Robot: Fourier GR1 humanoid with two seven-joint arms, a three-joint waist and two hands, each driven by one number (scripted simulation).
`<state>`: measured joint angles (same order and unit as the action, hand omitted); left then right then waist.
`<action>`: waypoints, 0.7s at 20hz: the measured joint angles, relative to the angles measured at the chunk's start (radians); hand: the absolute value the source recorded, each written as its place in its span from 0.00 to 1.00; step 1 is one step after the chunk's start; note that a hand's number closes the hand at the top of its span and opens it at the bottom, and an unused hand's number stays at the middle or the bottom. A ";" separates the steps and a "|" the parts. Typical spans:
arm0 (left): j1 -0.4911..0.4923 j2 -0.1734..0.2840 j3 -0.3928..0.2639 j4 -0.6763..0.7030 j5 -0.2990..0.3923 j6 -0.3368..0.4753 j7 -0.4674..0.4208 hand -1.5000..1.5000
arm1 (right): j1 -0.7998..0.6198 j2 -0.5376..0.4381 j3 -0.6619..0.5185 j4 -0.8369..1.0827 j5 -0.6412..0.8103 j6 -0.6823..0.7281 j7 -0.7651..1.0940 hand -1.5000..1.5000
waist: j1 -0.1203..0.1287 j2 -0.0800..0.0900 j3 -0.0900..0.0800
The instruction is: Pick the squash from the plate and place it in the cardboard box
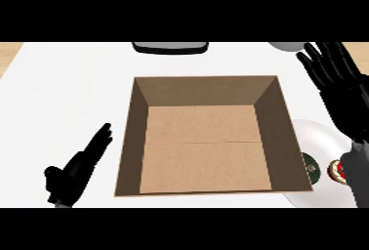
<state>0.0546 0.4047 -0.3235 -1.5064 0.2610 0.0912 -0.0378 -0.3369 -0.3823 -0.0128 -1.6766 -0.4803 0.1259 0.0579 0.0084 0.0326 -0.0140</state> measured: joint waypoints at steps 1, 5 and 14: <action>-0.004 -0.003 0.007 0.008 -0.006 0.005 -0.001 0.50 | -0.004 0.004 -0.005 0.012 0.008 -0.002 -0.007 0.00 | -0.001 -0.007 0.003; -0.021 0.031 0.067 0.008 -0.058 0.081 0.011 0.50 | 0.019 0.000 -0.082 0.031 0.048 -0.055 -0.080 0.00 | -0.006 -0.024 0.011; -0.056 0.059 0.125 0.011 -0.128 0.186 0.061 0.50 | 0.230 0.045 -0.205 0.153 0.304 -0.366 -0.231 0.00 | -0.025 -0.029 0.014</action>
<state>-0.0016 0.4633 -0.1983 -1.4956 0.1330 0.2772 0.0230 -0.1068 -0.3374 -0.2176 -1.5232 -0.1768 -0.2398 -0.1734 -0.0170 0.0041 0.0000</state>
